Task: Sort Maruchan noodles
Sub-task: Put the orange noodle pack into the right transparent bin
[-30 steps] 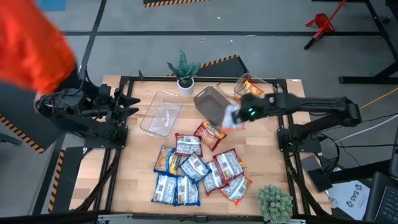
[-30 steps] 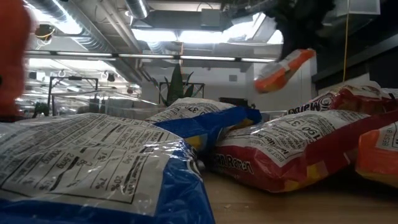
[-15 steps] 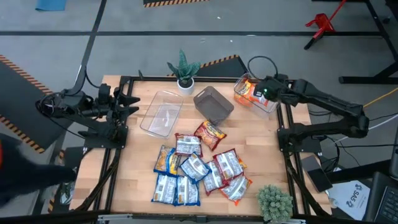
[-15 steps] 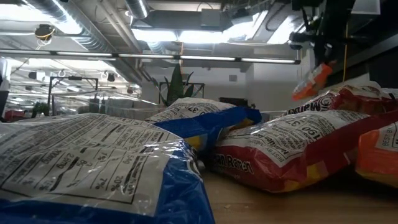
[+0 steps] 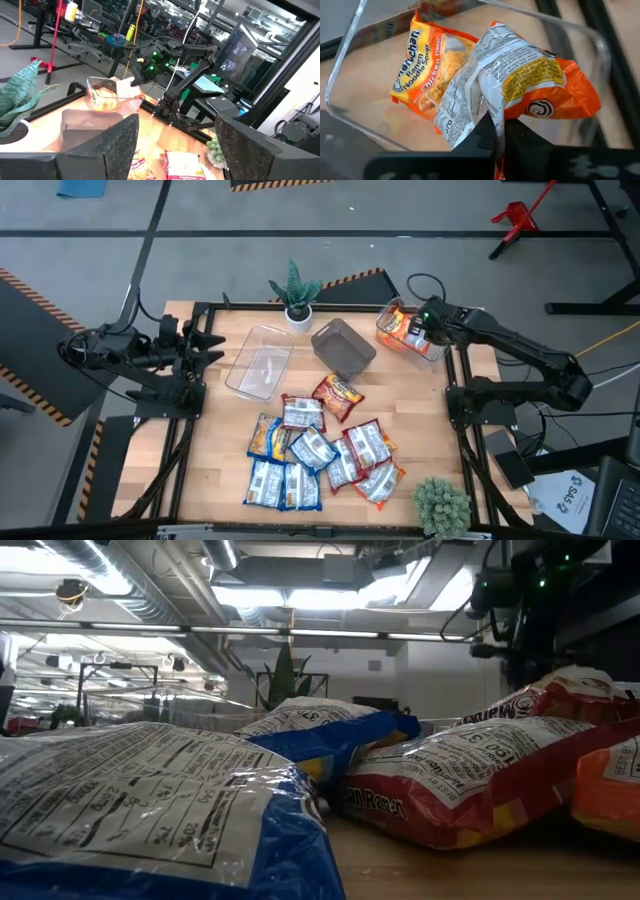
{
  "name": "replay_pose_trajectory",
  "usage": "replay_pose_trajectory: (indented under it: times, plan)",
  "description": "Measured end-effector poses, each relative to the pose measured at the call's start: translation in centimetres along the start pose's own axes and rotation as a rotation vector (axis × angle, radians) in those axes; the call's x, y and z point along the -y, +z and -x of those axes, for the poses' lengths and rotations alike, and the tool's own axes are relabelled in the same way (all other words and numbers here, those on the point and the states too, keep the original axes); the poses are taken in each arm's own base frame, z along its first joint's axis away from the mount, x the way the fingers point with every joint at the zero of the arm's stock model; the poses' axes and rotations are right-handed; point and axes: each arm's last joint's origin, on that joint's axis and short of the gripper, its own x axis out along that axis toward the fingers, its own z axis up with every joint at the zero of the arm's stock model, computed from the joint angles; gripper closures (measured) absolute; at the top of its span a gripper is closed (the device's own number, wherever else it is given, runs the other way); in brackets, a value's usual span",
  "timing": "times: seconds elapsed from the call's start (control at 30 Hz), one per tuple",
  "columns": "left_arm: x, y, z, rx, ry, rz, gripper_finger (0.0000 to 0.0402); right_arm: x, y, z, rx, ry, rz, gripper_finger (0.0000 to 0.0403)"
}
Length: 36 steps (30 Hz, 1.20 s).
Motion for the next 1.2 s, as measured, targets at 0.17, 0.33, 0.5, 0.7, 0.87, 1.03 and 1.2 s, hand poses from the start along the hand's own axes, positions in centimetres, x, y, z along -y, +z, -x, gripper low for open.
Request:
replay_pose_trajectory:
  times: [0.17, 0.33, 0.5, 0.7, 0.87, 1.03, 1.2]
  plan:
    - [0.0, 0.0, 0.0, 0.002, 0.004, 0.000, 0.0143, 0.8, 0.1, -1.8, -0.038, 0.024, -0.049, 0.0403]
    - [0.0, 0.0, 0.0, 0.003, 0.006, 0.000, 0.0143, 1.3, 0.2, -2.6, -0.041, 0.017, -0.030, 0.0391]
    - [0.0, 0.0, 0.0, 0.004, 0.006, 0.000, 0.0143, 1.2, 0.2, -2.6, -0.031, 0.025, 0.004, 0.0336]
    - [0.0, 0.0, 0.0, 0.003, 0.006, 0.000, 0.0143, 1.1, 0.3, -2.3, -0.034, 0.031, 0.016, 0.0243]
    - [0.0, 0.0, 0.0, 0.003, 0.005, 0.000, 0.0143, 0.1, 1.5, -0.2, -0.015, 0.102, 0.056, 0.0215]
    - [0.0, 0.0, 0.0, 0.003, 0.006, 0.000, 0.0143, -0.3, 2.2, 1.6, -0.019, 0.103, 0.111, 0.0261]
    - [-0.1, -0.2, 0.0, -0.012, 0.015, -0.010, 0.0143, 0.1, 1.9, 1.3, -0.039, 0.071, 0.136, 0.0345]
